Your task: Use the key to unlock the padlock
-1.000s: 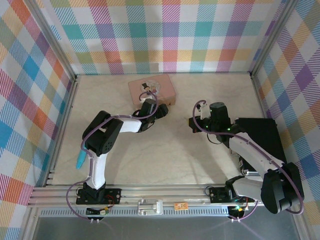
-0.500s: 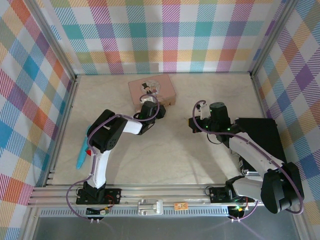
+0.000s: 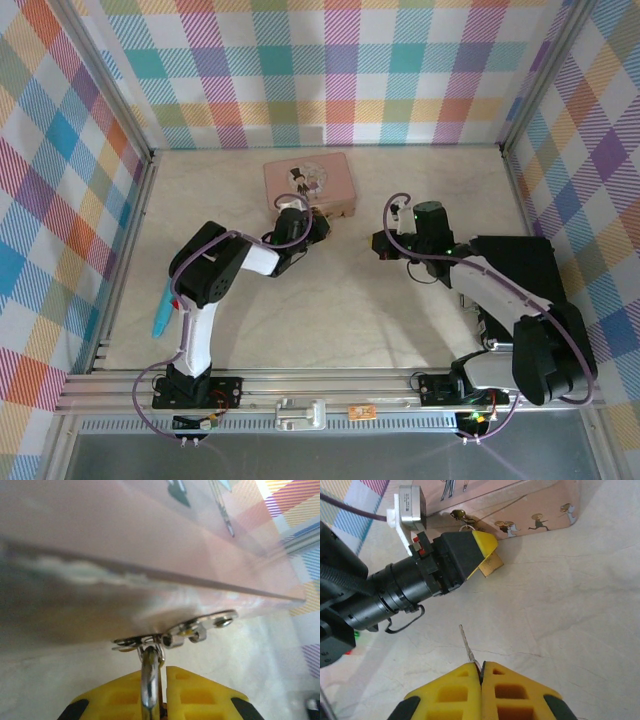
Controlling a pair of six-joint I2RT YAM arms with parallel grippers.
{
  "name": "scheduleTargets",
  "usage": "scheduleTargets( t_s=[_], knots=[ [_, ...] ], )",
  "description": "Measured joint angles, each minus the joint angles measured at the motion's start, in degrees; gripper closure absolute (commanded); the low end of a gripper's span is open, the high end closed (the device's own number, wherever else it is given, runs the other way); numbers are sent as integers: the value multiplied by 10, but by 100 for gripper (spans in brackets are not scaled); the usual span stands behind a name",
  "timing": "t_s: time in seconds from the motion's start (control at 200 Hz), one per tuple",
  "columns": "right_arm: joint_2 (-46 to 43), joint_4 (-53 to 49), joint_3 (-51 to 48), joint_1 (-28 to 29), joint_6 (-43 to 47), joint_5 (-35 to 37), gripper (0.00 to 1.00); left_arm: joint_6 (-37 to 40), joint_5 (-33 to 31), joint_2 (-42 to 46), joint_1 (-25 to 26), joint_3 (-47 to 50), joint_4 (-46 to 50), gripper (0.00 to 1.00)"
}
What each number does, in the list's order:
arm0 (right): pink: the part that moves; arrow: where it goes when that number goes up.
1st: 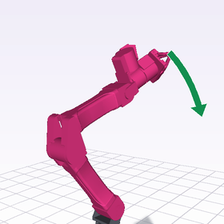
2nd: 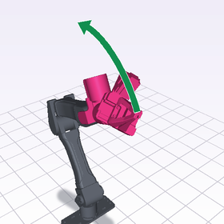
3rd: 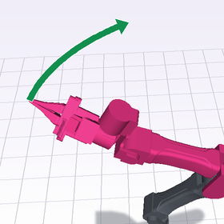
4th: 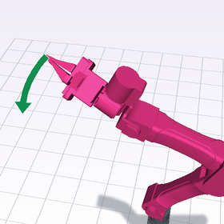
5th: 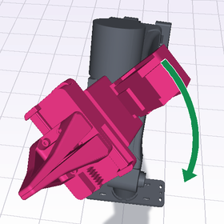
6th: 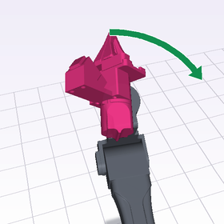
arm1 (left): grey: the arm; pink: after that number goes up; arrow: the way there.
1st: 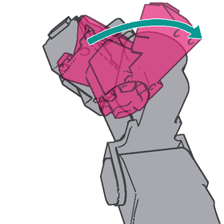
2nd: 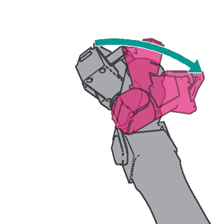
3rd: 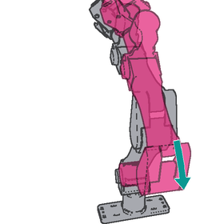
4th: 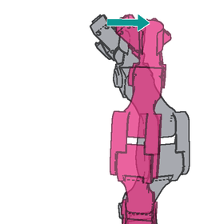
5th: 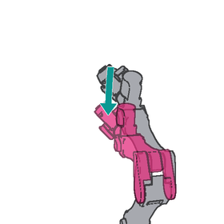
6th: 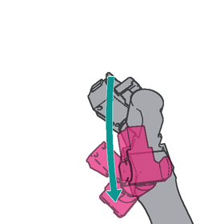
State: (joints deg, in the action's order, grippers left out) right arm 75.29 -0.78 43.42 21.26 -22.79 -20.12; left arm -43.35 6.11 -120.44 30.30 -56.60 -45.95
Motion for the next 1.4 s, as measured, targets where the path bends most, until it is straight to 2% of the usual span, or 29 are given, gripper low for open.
scheduleTargets(
  t_s=[0.105, 0.33, 0.595, 0.87, 1.4],
  knots=[
    [20, 38, -9, -7, -31, -30, 100, -44, 24, 3, -9, 9, -45, 100],
    [75, 123, -40, -19, -96, -96, 100, -197, 85, -2, -25, 28, -183, 100],
    [176, 243, -38, -26, -158, -189, 100, -292, 129, -2, -25, 61, -282, 100],
    [231, 317, -12, -26, -199, -219, 100, -319, 144, -2, -25, 62, -294, 100],
    [281, 385, 35, -22, -231, -233, 100, -318, 144, -2, -25, 62, -293, 100]
  ],
)
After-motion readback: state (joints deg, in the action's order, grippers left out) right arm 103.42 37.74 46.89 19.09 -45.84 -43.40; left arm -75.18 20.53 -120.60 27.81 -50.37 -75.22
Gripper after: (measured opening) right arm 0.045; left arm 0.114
